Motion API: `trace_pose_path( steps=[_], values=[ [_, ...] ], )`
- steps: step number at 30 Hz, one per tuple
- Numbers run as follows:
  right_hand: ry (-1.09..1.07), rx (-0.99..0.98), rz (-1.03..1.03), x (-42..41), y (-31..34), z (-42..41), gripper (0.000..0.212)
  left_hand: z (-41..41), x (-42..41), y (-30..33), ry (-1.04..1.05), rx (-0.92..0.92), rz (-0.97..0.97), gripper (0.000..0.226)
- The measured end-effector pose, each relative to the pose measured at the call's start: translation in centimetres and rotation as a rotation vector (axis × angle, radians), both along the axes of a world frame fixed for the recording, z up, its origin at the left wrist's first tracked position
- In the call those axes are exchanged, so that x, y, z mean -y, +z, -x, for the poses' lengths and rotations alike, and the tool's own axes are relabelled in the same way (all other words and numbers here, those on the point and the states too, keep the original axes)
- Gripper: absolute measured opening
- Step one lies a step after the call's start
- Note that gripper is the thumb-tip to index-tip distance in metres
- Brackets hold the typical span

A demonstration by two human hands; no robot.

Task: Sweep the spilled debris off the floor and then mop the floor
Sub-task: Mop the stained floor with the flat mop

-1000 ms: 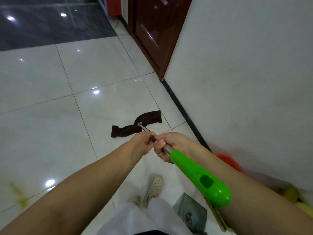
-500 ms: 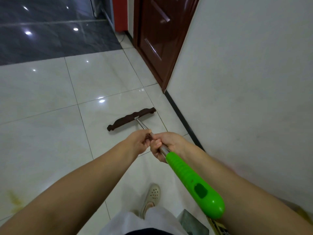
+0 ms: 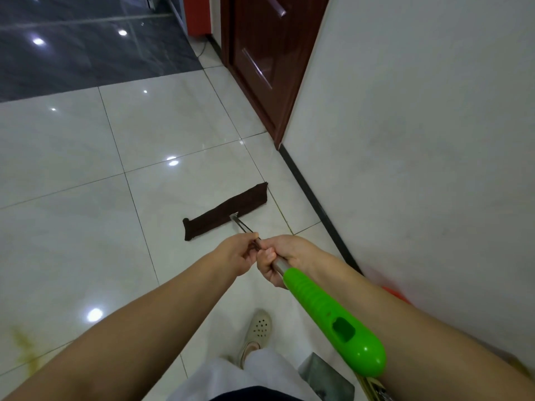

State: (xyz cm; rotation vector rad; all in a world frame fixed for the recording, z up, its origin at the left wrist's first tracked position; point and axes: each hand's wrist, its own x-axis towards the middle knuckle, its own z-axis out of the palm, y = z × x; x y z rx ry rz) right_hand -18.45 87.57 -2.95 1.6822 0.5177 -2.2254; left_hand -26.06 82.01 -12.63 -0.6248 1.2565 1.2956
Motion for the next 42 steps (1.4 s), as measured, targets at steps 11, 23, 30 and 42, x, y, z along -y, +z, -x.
trace_pose_path(
  steps=[11,23,30,42],
  values=[
    [0.137,-0.037,0.032,-8.0,-1.6,5.6,0.029,5.8,-6.7,-2.0,0.068,-0.009,0.043,0.026],
    [0.280,-0.075,-0.006,-11.9,-4.8,16.5,0.030,17.0,-10.4,-5.0,0.208,-0.004,-0.028,0.020],
    [0.306,-0.073,-0.023,-14.4,-5.9,26.6,0.031,27.6,-12.3,-5.4,0.192,-0.008,-0.046,0.019],
    [0.295,-0.086,-0.070,-13.1,-9.4,42.8,0.018,43.9,-11.9,-7.5,0.133,-0.030,-0.035,0.020]
  ],
)
